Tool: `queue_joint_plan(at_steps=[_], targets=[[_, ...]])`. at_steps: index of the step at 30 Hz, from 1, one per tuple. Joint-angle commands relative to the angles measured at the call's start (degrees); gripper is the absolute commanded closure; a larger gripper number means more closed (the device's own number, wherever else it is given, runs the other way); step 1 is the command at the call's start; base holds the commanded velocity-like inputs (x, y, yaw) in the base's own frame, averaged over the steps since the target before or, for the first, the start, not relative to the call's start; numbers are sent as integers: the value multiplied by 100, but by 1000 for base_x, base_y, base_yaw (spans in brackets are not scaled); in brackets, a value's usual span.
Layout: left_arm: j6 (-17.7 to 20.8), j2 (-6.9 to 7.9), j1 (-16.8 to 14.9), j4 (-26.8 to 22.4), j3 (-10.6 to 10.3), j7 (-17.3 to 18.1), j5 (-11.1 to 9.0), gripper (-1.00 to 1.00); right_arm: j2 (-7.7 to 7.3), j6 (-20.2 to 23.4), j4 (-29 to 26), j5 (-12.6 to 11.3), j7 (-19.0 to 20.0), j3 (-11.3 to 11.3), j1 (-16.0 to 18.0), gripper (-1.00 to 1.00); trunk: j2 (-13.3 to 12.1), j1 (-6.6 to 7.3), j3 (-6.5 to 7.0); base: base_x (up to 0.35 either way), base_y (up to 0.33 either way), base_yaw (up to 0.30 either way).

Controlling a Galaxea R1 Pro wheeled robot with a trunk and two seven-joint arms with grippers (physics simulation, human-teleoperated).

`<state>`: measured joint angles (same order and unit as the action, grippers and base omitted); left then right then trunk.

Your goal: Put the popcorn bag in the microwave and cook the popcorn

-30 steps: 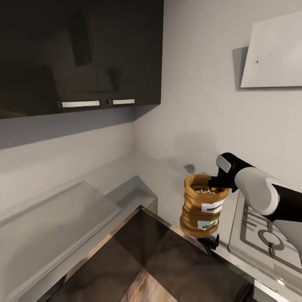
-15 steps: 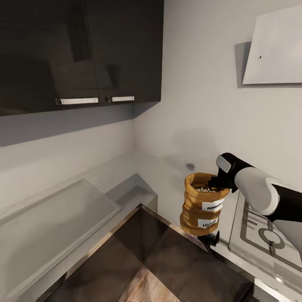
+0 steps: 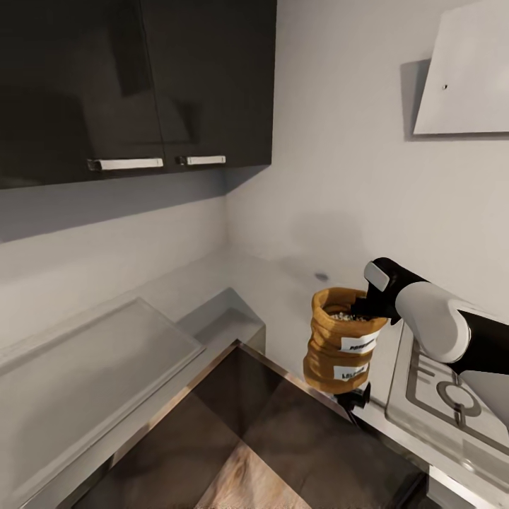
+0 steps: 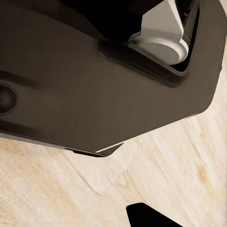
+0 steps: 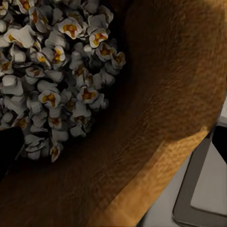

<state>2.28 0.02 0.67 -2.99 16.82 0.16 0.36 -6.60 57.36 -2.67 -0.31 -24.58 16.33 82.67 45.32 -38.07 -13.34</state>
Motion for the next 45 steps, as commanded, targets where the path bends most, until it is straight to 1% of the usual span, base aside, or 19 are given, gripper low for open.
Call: queue_joint_plan(at_steps=[1, 18, 24, 25, 41, 45], targets=[[23, -2, 3, -18, 23, 2, 4, -100, 1, 12, -5, -4, -46, 46, 3, -100, 6, -1, -16, 0, 0, 0], [19, -2, 3, -17, 23, 2, 4, -100, 1, 12, -3, -4, -46, 47, 3, -100, 6, -1, -167, 0, 0, 0], [18, -2, 3, -17, 23, 2, 6, -100, 1, 12, -1, -4, -46, 46, 3, -100, 6, -1, -177, 0, 0, 0], [18, -2, 3, -17, 23, 2, 5, -100, 1, 12, 1, -4, -46, 46, 3, 100, 6, -1, -177, 0, 0, 0], [19, -2, 3, -18, 23, 2, 4, -100, -10, 12, 3, -4, -46, 55, 3, 100, 6, -1, -177, 0, 0, 0], [18, -2, 3, -18, 23, 2, 4, -100, -11, 12, -1, -4, -52, 58, 3, 100, 6, -1, -151, 0, 0, 0]])
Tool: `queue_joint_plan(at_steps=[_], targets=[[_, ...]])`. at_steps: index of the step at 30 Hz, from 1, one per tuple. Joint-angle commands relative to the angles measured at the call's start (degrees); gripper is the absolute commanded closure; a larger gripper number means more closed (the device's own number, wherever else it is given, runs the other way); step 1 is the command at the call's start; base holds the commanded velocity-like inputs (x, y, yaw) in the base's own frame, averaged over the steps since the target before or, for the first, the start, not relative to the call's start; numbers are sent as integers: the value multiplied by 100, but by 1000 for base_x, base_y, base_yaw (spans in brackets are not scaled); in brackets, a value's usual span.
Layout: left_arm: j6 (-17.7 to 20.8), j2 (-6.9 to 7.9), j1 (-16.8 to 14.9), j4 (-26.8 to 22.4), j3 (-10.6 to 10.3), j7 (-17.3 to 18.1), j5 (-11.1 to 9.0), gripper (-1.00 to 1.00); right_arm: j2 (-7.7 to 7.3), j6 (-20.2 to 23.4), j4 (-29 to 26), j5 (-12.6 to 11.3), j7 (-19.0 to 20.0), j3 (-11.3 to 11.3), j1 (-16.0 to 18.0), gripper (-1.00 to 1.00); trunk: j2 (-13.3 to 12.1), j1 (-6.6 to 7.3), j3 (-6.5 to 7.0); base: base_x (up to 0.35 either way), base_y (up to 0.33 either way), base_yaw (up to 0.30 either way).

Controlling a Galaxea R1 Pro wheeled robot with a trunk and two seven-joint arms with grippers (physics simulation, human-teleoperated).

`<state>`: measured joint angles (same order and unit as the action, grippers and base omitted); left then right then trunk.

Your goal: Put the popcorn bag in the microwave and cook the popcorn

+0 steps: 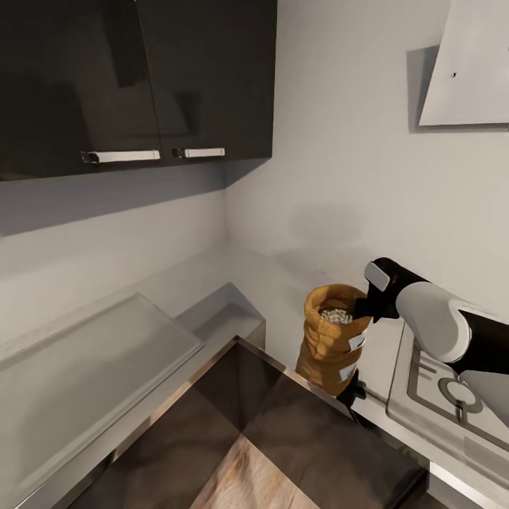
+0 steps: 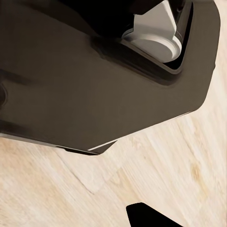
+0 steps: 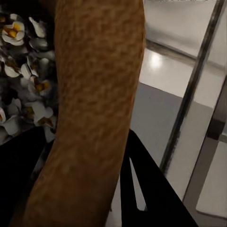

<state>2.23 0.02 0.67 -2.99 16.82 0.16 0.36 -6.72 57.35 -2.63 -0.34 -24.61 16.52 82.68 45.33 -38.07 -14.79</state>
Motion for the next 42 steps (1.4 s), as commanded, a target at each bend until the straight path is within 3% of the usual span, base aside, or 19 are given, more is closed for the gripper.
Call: queue_joint_plan(at_steps=[1, 5, 9, 20, 32, 37, 42], targets=[[25, -2, 4, -18, 23, 2, 4, -100, -1, 13, -7, -1, -51, 41, 3, 100, 5, -1, 3, 0, 0, 0], [23, -2, 4, -18, 23, 2, 3, -100, -4, 17, -9, -1, -50, 86, 3, 100, 5, -1, 40, 0, 0, 0], [23, -2, 4, -18, 23, 2, 6, -100, -16, 22, -14, -1, -53, 479, 3, 100, 5, -1, 77, 0, 0, 23], [27, -2, 4, -18, 23, 2, 4, -100, -166, 22, -68, -1, -54, 805, 3, 100, 5, -1, 180, 0, 0, 64], [32, -11, 4, -17, 23, 2, 2, -100, -227, 22, -289, -1, -73, 827, 3, 100, 5, -1, 285, -164, 0, 89], [32, -11, 4, -16, 23, 2, 1, -100, -250, 22, -356, -1, -637, 834, 3, 100, 5, -1, 317, -337, 0, 116], [32, -9, 4, -18, 23, 2, 2, -100, -293, 21, -461, -1, -771, 833, 3, 100, 5, -1, 321, -296, 0, 17]])
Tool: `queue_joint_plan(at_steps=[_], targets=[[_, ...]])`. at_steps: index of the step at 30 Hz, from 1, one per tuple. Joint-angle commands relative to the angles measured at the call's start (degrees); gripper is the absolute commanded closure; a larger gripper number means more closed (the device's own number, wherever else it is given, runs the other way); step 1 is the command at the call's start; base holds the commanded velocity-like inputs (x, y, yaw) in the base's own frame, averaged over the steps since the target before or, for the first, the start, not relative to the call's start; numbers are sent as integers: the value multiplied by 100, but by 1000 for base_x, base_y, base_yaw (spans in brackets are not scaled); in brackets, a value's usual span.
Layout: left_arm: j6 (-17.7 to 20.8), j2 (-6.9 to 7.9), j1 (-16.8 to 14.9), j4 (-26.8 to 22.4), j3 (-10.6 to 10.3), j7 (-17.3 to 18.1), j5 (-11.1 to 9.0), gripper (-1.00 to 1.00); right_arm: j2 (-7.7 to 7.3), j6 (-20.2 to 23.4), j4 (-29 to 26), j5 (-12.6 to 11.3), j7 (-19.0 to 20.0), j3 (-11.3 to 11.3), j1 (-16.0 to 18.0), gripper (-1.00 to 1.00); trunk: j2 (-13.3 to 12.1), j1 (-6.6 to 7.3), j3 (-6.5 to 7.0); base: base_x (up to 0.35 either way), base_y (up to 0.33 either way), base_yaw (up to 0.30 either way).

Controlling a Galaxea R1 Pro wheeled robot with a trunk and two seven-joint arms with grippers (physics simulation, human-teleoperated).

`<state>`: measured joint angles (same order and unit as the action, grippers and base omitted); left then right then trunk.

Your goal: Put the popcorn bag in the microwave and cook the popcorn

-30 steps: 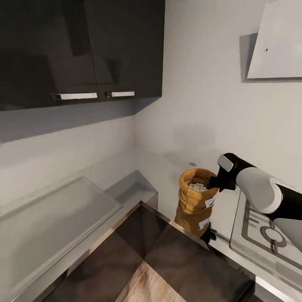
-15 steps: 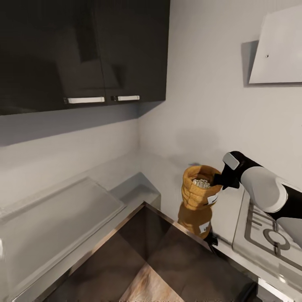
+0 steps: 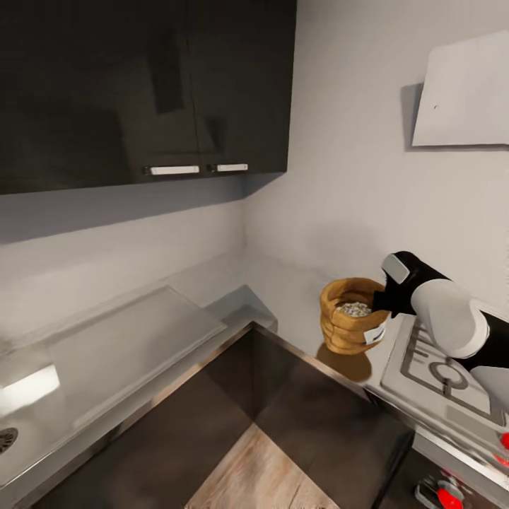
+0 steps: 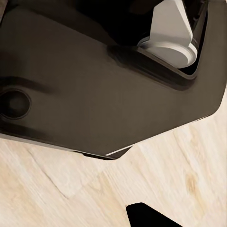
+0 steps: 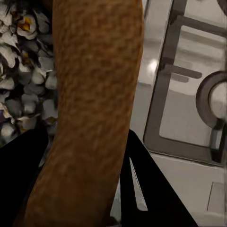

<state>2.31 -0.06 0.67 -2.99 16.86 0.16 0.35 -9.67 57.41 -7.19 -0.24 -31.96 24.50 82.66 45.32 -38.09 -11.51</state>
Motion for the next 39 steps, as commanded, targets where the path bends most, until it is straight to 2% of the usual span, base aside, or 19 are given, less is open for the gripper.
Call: queue_joint_plan(at_steps=[1, 7, 10, 13, 29, 34, 39], targets=[[23, 2, 3, -17, 19, 2, 2, -100, -3, 15, -8, -11, -41, 32, 4, 100, 6, 0, -7, -94, 0, 2], [16, -1, 3, -17, 19, 2, 4, -100, -24, 14, -15, -11, -47, 29, 4, 100, 6, 0, -7, -20, 0, -155], [16, 0, 3, -17, 19, 2, 2, -100, -179, 15, -25, -11, -47, 29, 4, 100, 6, 0, -7, -1, 0, -287], [16, 1, 3, -17, 19, 2, 4, -100, -247, 15, -28, -11, -47, 28, 4, 100, 6, 0, -7, 0, 0, -296], [20, 1, 3, -17, 19, 2, 4, -100, -263, 15, -28, -11, -47, 30, 4, 100, 6, 0, 25, 0, 0, -298], [23, 0, 3, -17, 19, 2, 2, -100, -263, 16, -28, -11, -47, 327, 4, 100, 6, 0, 42, 0, 0, -298], [20, 0, 3, -17, 19, 2, 5, -100, -263, 13, -28, -11, -47, 409, 4, 100, 6, 0, 59, 0, 0, -298]])
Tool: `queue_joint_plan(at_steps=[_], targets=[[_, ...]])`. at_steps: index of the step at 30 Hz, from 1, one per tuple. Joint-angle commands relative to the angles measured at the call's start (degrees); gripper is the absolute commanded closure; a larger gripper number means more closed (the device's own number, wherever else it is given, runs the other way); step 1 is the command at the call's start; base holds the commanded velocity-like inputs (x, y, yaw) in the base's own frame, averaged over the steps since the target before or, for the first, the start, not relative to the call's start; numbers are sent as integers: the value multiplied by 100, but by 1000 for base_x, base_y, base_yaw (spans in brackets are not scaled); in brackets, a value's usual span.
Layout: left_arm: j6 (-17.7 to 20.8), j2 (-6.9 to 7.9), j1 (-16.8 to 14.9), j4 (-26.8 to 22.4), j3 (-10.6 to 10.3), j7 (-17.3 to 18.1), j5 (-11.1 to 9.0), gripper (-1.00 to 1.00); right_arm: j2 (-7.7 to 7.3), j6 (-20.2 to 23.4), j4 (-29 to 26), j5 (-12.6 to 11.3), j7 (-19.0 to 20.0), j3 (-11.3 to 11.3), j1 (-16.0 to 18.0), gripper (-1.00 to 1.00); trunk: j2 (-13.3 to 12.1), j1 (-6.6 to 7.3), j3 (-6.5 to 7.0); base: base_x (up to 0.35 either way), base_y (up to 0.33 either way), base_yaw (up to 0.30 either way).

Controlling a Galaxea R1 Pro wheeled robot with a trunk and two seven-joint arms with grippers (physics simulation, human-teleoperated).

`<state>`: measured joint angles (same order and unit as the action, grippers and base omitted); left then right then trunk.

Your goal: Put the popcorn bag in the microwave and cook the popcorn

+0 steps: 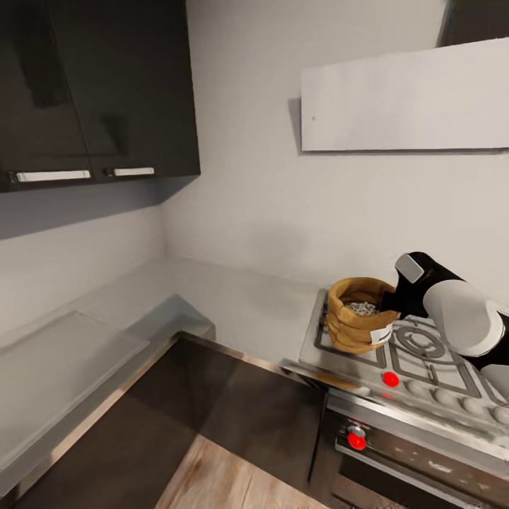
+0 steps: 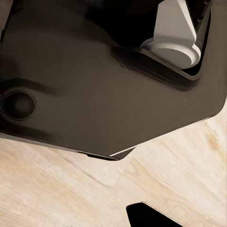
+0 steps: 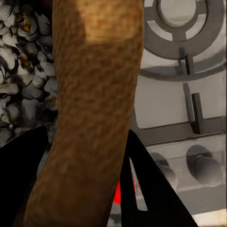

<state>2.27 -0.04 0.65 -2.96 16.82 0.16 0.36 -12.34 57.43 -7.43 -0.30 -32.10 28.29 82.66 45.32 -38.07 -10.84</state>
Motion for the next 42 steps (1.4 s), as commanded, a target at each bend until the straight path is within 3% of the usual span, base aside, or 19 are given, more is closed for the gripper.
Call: queue_joint_plan(at_steps=[1, 42], targets=[[22, -3, 5, -20, 23, 2, 6, -100, 3, 13, -4, -5, -34, 29, 5, 100, 6, -1, -4, 0, 0, -298], [25, 1, 5, -20, 23, 2, 2, -100, 12, 58, -4, 0, -35, 26, 5, 100, 6, -1, 169, 0, 0, -282]])
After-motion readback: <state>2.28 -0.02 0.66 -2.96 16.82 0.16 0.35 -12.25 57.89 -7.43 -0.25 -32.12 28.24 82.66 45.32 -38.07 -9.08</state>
